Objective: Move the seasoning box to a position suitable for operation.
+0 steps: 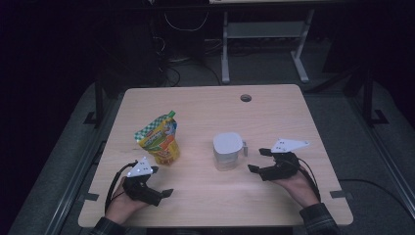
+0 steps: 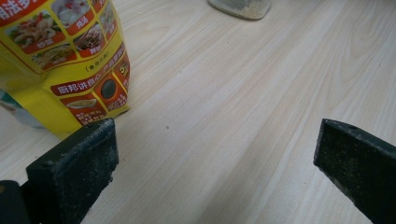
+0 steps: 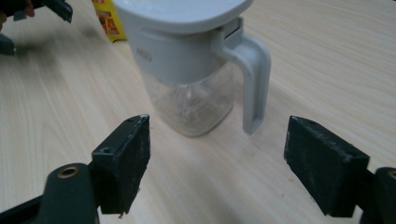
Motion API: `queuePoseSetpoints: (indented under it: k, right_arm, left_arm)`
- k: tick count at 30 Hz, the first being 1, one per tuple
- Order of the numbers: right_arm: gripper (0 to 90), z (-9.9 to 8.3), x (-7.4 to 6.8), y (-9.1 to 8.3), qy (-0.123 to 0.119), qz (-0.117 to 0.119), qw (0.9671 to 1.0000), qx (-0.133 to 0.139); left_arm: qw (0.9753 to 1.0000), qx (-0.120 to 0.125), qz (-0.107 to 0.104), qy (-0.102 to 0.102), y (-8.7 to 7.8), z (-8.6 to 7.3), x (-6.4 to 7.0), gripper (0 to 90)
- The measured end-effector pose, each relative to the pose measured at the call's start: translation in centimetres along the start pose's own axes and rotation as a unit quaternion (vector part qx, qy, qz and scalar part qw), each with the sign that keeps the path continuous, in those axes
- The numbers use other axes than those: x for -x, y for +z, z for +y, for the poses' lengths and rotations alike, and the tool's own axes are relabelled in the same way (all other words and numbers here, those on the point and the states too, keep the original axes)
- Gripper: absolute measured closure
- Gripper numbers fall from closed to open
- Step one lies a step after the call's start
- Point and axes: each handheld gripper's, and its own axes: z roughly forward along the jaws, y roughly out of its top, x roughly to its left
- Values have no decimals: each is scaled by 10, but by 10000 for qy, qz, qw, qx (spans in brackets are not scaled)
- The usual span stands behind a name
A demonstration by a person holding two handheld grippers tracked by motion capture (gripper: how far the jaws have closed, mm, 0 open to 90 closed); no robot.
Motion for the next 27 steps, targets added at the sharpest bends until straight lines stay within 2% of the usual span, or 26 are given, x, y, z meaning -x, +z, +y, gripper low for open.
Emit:
queuePoseSetpoints:
  k: [7,9,12,14,21,27]
  right_arm:
    - [345,6,11,11,38,87,9999,92]
    - [365,8,12,15,21,-8,10000,-31]
    - [406,11,13,20,64,-94,9999,14]
    - [418,14,14,26,-7,-151,9999,-6]
    - [457,15,16,35,-8,-187,9998,67]
    - [541,14,18,44,-5,-320,9995,61]
  left_arm:
    - [10000,12,-30,-47,0,0,-1,0]
    - [10000,7,-35,-51,0,0,-1,0]
    - [10000,15,-41,-59,0,-1,-1,0]
    - [10000,28,-41,-70,0,-1,0,0]
    - [10000,39,-56,-63,0,-1,0,0]
    - [10000,41,-60,-28,0,-1,0,0]
